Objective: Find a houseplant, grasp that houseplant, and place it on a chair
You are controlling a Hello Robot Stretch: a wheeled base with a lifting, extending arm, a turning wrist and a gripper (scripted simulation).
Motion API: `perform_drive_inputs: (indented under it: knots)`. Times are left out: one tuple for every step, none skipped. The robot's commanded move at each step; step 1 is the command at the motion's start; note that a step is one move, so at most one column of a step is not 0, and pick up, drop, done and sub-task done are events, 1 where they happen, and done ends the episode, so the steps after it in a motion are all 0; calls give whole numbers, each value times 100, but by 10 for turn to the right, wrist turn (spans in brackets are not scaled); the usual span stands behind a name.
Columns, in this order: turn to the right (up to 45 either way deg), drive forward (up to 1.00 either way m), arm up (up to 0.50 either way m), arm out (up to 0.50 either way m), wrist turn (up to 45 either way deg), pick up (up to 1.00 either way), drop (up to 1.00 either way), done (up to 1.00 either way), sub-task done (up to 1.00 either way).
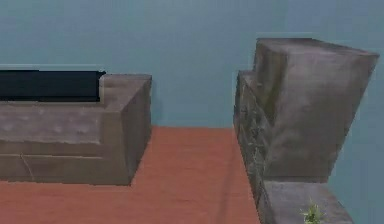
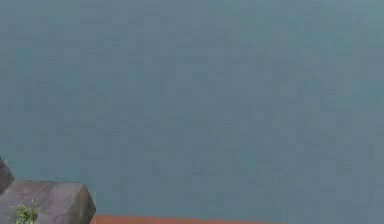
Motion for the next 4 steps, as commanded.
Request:
perform_drive_inputs:
  knots:
    - [390,0,0,0,0,0,0,0,0]
    - [30,0,0,0,0,0,0,0,0]
    - [0,30,0,0,0,0,0,0,0]
    - [-450,0,0,0,0,0,0,0,0]
